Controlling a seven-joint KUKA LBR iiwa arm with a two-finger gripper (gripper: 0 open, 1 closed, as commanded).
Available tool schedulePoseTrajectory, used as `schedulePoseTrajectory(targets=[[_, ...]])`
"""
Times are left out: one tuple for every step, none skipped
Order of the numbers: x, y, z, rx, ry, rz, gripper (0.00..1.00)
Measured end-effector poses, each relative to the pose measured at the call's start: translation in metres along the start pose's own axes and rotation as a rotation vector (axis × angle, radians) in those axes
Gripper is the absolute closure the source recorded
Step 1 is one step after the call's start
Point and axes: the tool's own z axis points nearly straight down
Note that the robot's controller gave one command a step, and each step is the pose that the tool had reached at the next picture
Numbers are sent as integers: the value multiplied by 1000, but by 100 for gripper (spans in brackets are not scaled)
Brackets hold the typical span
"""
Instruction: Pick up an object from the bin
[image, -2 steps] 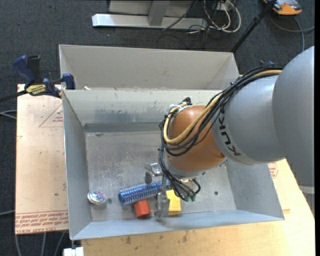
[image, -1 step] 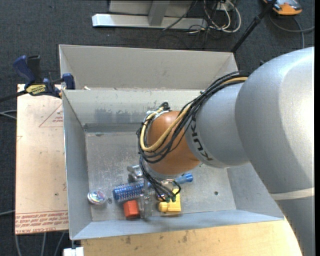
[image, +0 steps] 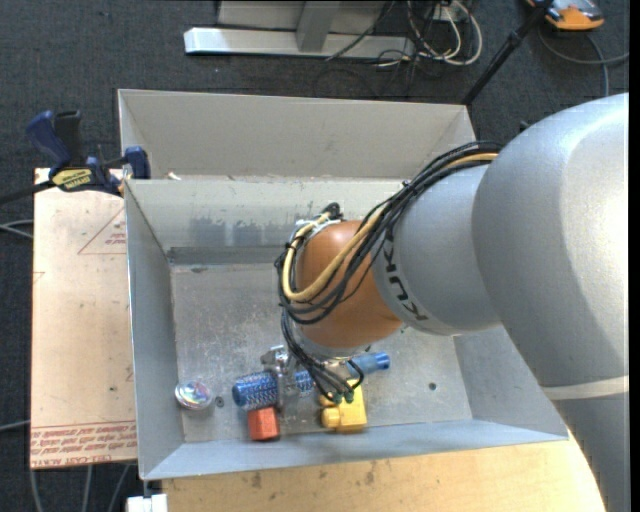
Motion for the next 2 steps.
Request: schedulePoseTrajectory(targets=[[-1, 17, -116, 0, -7, -26, 100], [-5, 16, -194, 0, -9, -45, 100]])
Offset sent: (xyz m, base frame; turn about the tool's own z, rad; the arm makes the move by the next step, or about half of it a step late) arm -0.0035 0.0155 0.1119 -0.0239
